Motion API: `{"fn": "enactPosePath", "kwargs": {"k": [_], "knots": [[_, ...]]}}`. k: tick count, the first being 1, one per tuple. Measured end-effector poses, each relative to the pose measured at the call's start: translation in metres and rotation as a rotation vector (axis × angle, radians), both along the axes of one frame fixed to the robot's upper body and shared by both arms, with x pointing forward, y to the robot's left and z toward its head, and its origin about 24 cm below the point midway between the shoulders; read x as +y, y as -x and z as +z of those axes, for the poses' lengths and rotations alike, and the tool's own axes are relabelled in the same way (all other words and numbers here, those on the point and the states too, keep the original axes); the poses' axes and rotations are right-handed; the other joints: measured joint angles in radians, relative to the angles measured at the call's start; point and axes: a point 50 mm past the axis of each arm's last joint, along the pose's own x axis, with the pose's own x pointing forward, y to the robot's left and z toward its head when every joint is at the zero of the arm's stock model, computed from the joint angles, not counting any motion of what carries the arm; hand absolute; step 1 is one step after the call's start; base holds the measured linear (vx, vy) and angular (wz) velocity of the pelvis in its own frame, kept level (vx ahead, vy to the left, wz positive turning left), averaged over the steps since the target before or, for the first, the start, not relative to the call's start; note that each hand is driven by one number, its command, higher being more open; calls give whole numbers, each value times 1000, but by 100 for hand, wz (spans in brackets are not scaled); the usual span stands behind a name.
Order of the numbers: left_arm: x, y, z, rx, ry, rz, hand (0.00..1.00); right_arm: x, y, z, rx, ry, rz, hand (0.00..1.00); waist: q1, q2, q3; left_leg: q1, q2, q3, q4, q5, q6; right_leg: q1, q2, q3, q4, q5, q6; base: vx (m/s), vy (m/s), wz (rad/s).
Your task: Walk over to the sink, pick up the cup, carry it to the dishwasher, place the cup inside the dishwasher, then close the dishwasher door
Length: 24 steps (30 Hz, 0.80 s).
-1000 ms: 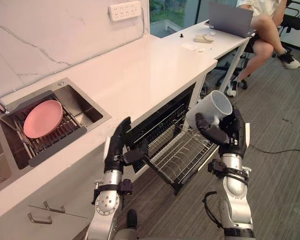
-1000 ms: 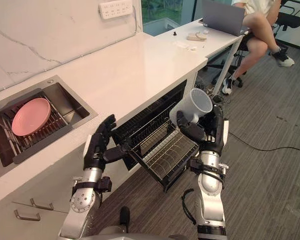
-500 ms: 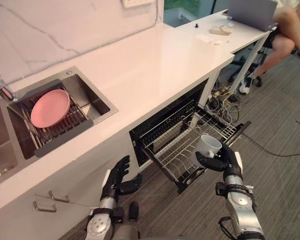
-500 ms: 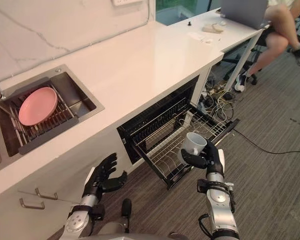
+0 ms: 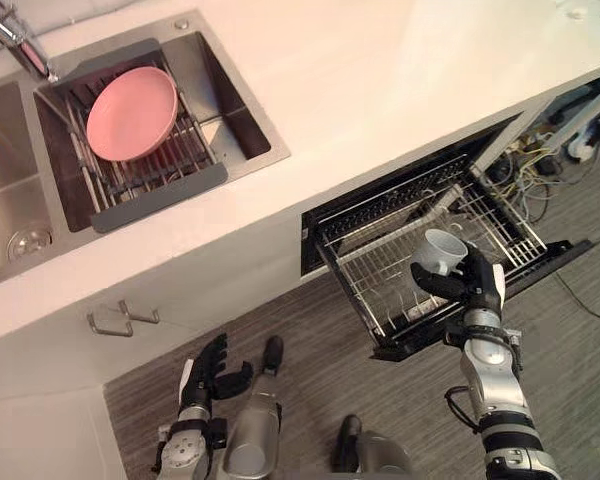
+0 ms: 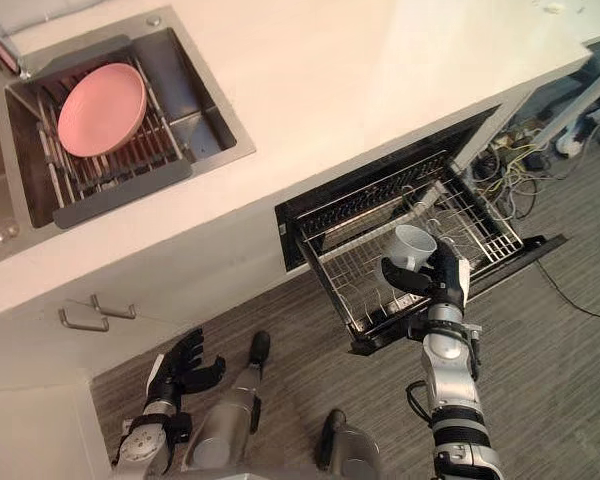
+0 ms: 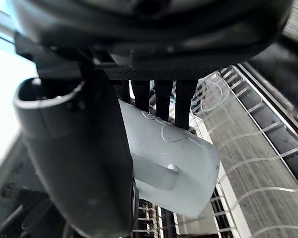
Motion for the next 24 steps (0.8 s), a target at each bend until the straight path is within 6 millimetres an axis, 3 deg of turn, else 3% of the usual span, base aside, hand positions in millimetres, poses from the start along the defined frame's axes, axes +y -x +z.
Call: {"fn": "enactPosePath", "kwargs": {"k": [2, 3, 10, 24], "knots": [[-2, -2, 0, -6, 6, 14, 90, 0, -2, -1, 7, -2, -7, 30, 0, 0, 6, -2, -6, -1, 0, 7, -10, 0, -6, -4, 2, -5, 2, 57, -36, 8], [-3, -3, 1, -12, 12, 19, 90, 0, -4, -1, 11, -4, -9, 90, 0, 1, 10, -2, -8, -1, 0, 7, -10, 0, -8, -5, 3, -7, 2, 48, -32, 5], [-9, -24, 6, -54, 19, 22, 90, 5, -20, -3, 41, -24, -6, 90, 2, 1, 50, -14, -9, -10, 0, 11, -16, -13, -9, -11, 14, -17, -2, 3, -20, 3], [-9, -38, 9, -73, 0, 26, 90, 22, -38, -10, 118, -4, 51, 90, 9, 4, 102, -20, -7, -45, 0, 19, -26, -12, -2, -25, 18, -24, -9, -15, -12, 3]]}}
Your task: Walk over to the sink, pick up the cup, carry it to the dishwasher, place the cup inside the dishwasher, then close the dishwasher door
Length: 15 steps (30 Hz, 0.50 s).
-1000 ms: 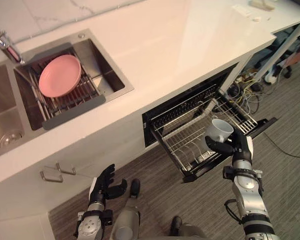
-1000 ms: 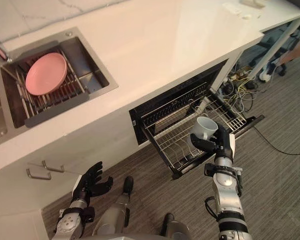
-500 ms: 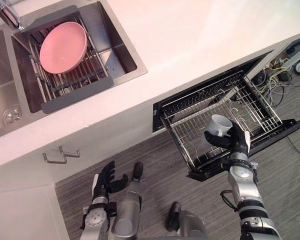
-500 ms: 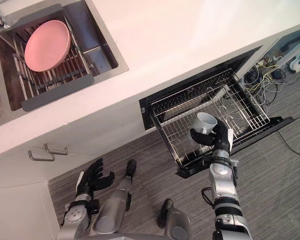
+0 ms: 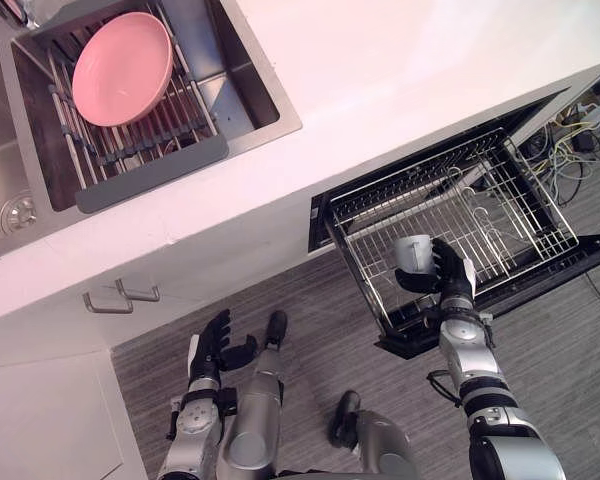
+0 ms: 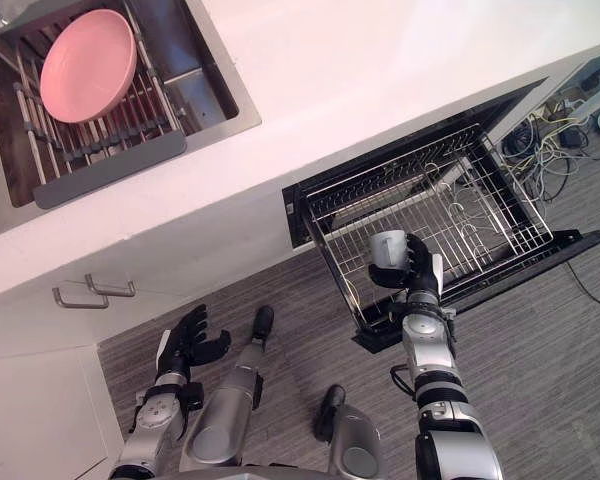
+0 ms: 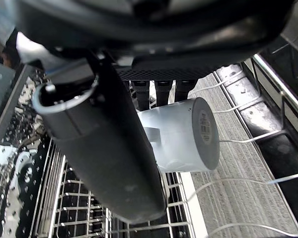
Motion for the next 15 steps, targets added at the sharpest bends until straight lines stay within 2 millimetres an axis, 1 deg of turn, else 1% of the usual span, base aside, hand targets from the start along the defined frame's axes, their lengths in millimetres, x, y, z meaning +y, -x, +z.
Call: {"fn": "enactPosePath", "kwargs": {"k": [3, 4, 5, 6, 7, 8, 10, 12, 14, 15], "knots": [[1, 1, -2, 9, -2, 3, 90, -2, -1, 6, -16, 36, 8, 90, -3, 0, 1, 1, 0, -1, 0, 1, -2, 2, 0, 0, -3, 0, 0, 0, 0, 0], [1, 1, -2, 10, -2, 3, 90, -3, -1, 11, -34, 46, 9, 90, -5, 0, 1, 1, 0, -1, 0, 1, -2, 4, 0, 0, -5, 0, 0, 0, 0, 0], [1, 2, -2, 13, -3, 4, 90, -5, 2, 20, -82, 74, 13, 90, -9, 0, 1, 7, 0, -1, 0, -1, -4, 14, 0, -1, -11, 1, 1, 0, 0, 0], [1, 2, -3, 16, -3, 6, 90, -6, 5, 24, -103, 87, 14, 90, -10, -1, 1, 13, -1, -1, 0, -2, -6, 21, 0, -2, -16, 1, 2, 12, -18, 3], [2, 4, -4, 23, -3, 10, 90, -8, 12, 33, -147, 114, 15, 90, -15, -1, 1, 27, -4, -1, 0, -6, -10, 40, 0, -4, -30, 3, 4, 0, 0, 0], [3, 5, -5, 25, -2, 12, 90, -10, 16, 36, -168, 122, 12, 90, -16, -1, 1, 34, -5, -1, 0, -8, -11, 50, -1, -5, -37, 4, 5, 0, 0, 0], [7, 8, -5, 30, -1, 33, 90, -18, 29, 48, -231, 167, -16, 90, -29, -2, 0, 60, -9, -3, 0, -14, -12, 88, -1, -12, -62, 7, 8, 12, -25, 5], [10, 11, -7, 37, -1, 47, 90, -23, 38, 54, -257, 180, -36, 90, -42, -5, -2, 74, -12, -5, 0, -19, -15, 112, -1, -18, -79, 9, 11, 19, -28, 6], [14, 19, -10, 58, 1, 69, 90, -29, 55, 57, -272, 211, -56, 90, -54, -18, -12, 96, -18, -4, 0, -27, -19, 149, -2, -22, -102, 11, 14, 45, -47, 4], [16, 21, -11, 65, 2, 75, 90, -30, 58, 56, -272, 219, -56, 90, -58, -23, -16, 102, -19, -4, 0, -27, -19, 158, -3, -23, -109, 13, 14, 48, -49, 3]]}}
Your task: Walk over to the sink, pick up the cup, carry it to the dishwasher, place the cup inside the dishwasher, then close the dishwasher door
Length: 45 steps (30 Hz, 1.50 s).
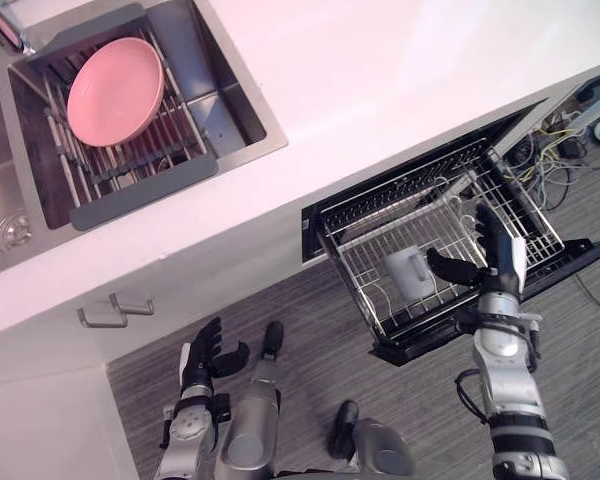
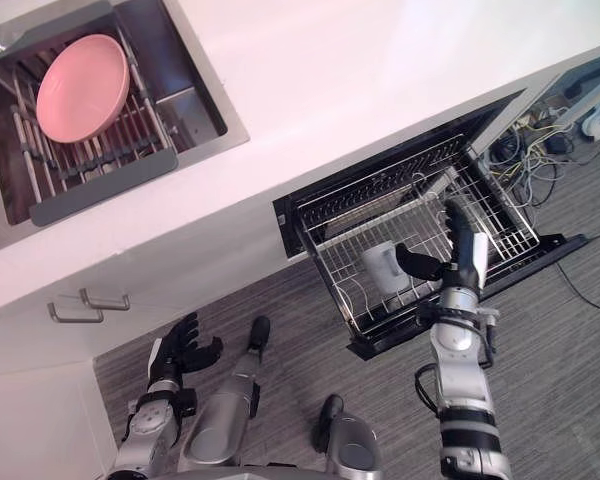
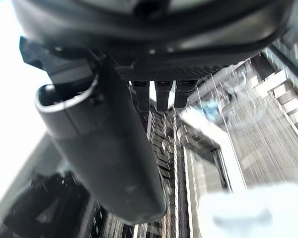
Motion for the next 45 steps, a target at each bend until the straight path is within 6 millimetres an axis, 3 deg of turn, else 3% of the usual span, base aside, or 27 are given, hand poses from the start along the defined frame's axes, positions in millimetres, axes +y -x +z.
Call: {"fn": "enactPosePath", "kwargs": {"k": [4, 7, 10, 11, 12, 13, 15, 16, 17, 20, 22, 24, 26, 28, 32, 34, 35, 37, 41, 45], "knots": [[0, 14, -8, 45, 16, 14, 90, 2, 20, 2, -21, -7, 2, 90, -19, -22, -47, 23, -11, -1, 0, 0, 0, 45, -2, -8, -35, 4, 1, 25, -43, 6], [-6, 19, -11, 53, 54, 33, 90, 8, 30, 10, -61, -3, 27, 90, -21, -16, -82, 30, -15, -10, 1, 0, 0, 70, 2, -31, -42, 6, 3, -4, -19, 22], [-14, 21, -13, 54, 89, 53, 90, 19, 35, 35, -187, 14, 74, 90, -21, -2, -95, 17, -28, -2, 37, -2, 5, 104, 6, -91, -42, 5, 3, -58, 10, 51], [-16, 22, -14, 57, 95, 55, 90, 21, 35, 41, -217, 20, 83, 90, -21, 4, -99, 7, -29, 24, 49, -7, 22, 109, 7, -108, -42, 5, 3, -94, 38, 66], [-18, 24, -15, 62, 103, 57, 90, 24, 37, 52, -276, 35, 98, 90, -22, 11, -103, -13, -25, 117, 78, -71, 96, 116, 7, -144, -44, 5, 3, -76, 30, 92], [-18, 25, -17, 71, 104, 57, 90, 26, 39, 60, -322, 52, 113, 90, -36, 14, -105, -39, -3, 235, 120, -124, 125, 137, 7, -194, -66, 16, 8, -69, 15, 112], [-19, 28, -21, 96, 108, 57, 90, 25, 39, 67, -352, 79, 125, 90, -49, 14, -116, -76, 32, 396, 207, -197, 133, 164, -11, -265, -112, 37, 18, -43, 59, 109], [-18, 31, -24, 113, 108, 59, 90, 25, 37, 70, -364, 80, 137, 90, -45, 29, -125, -102, 58, 435, 302, -212, 141, 166, -12, -282, -110, 36, 19, 30, 115, 82], [-17, 40, -29, 147, 105, 64, 90, 26, 35, 73, -378, 69, 145, 90, -41, 51, -138, -106, 60, 431, 345, -225, 117, 177, -7, -299, -109, 35, 23, 89, 132, 71], [-14, 46, -32, 174, 98, 65, 90, 28, 27, 78, -403, 61, 157, 90, -39, 57, -145, -110, 1, 401, 356, -253, 154, 198, -44, -328, -90, 40, 31, 87, 138, 52], [-14, 52, -38, 210, 108, 55, 90, 26, 17, 74, -388, 49, 155, 90, -41, 59, -146, -93, -32, 371, 374, -286, 172, 190, -97, -328, 49, 39, 27, 134, 216, 62], [-14, 51, -38, 220, 102, 28, 90, 24, 13, 74, -367, 72, 166, 90, -60, 59, -146, -52, -76, 310, 363, -301, 193, 105, -168, -235, 336, 75, -111, 159, 201, 100], [-10, 47, -36, 219, 74, -11, 90, 23, 11, 76, -354, 106, 186, 90, -78, 54, -148, 4, -116, 236, 312, -303, 195, 14, -115, -8, 441, -9, -70, 164, 142, 103], [-9, 47, -36, 219, 61, -37, 90, 19, 8, 83, -346, 169, 216, 90, -79, 53, -149, 61, -142, 195, 266, -292, 191, -45, -60, 121, 417, -53, -43, 171, 66, 77], [0, 48, -34, 226, 38, -59, 90, 6, 6, 84, -300, 251, 219, 90, -110, 49, -152, 134, -182, 75, 233, -279, 178, -183, 53, 342, 320, -52, -26, 164, -15, 97], [3, 53, -36, 244, 21, -73, 90, 3, 6, 83, -280, 263, 219, 90, -117, 42, -158, 156, -193, 48, 226, -279, 178, -196, 59, 381, 241, -24, -17, 170, -117, 72], [6, 59, -37, 265, 4, -81, 90, 2, 6, 82, -268, 271, 225, 90, -115, 24, -171, 173, -212, 33, 215, -285, 185, -192, 43, 390, 169, 67, -21, 188, -166, 59], [5, 70, -41, 297, 17, -79, 90, 0, 8, 80, -248, 289, 231, 90, -111, 30, -201, 176, -194, 47, 194, -297, 182, -171, 44, 369, 122, 126, -10, 170, -156, 39], [4, 80, -44, 328, 12, -90, 90, -6, 6, 74, -169, 346, 258, 90, -96, 38, -221, 207, -147, 57, 160, -283, 167, -100, 76, 339, 4, 174, -26, 215, -122, 11], [4, 81, -45, 334, -1, -112, 90, -9, 1, 67, -79, 400, 311, 90, -93, 37, -245, 232, -139, 56, 158, -285, 162, -46, 84, 335, -54, 185, -30, 159, -59, 5]]}}
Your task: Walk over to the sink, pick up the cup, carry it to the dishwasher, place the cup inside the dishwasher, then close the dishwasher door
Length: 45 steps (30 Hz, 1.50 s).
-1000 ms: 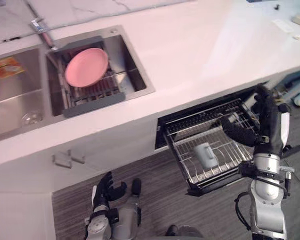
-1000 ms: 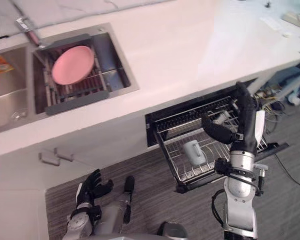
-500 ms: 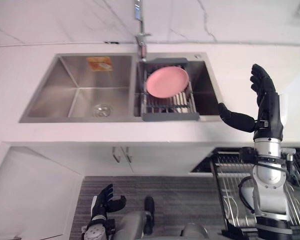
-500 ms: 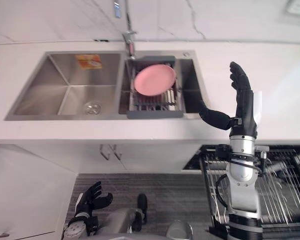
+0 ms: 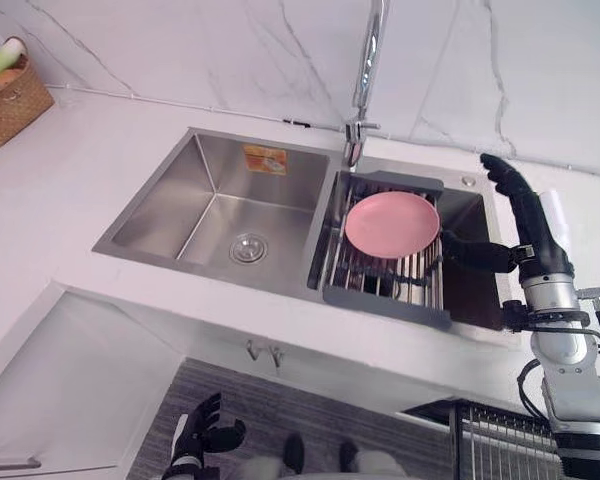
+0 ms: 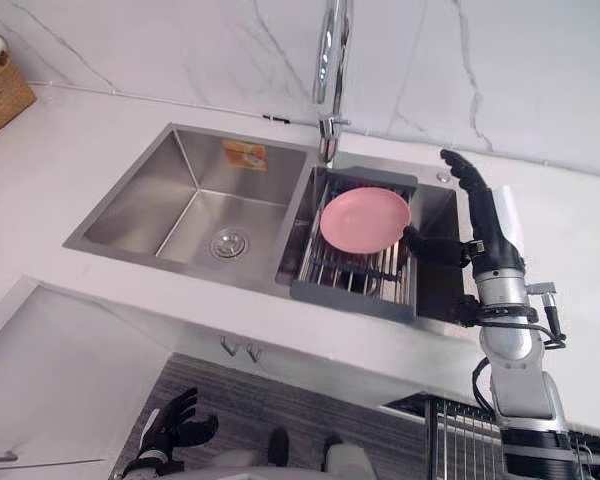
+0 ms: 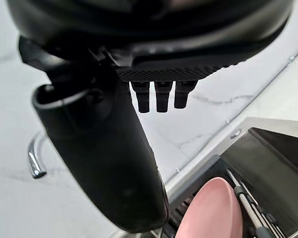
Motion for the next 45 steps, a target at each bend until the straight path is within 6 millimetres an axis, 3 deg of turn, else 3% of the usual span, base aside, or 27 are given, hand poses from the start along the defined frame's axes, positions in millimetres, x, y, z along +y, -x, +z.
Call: {"fn": "enactPosePath", "kwargs": {"k": [2, 13, 24, 30, 45], "knots": [[0, 0, 0, 1, -4, -12, 90, -1, -3, -4, 46, 32, 20, 90, -2, 0, 0, 12, 2, 0, 0, -8, -13, 17, 2, 4, -12, 2, 1, 127, -41, -3], [0, 6, -4, 40, -23, -54, 90, -1, -7, -17, 189, 162, 95, 90, -24, 4, -3, 35, 10, -6, -28, -7, -12, 45, 11, 12, -59, 24, 1, -3, -9, -1], [1, 14, -9, 84, -30, -72, 90, 1, -7, -21, 217, 221, 116, 90, -26, 12, -11, 44, 25, -5, -108, 45, -38, 41, 23, 13, -102, 60, -20, -56, -2, -1], [0, 15, -9, 88, -32, -81, 90, -1, -7, -39, 294, 251, 112, 90, -25, 17, -14, 44, 33, -16, -127, 62, -42, 41, 29, -2, -118, 74, -16, 35, -36, 5], [1, 17, -9, 97, -41, -95, 90, -2, -26, -33, 289, 304, 100, 90, -24, 17, -15, 37, 45, -54, -138, 72, -43, 40, 41, -40, -123, 77, -26, 31, -32, 7]]}}
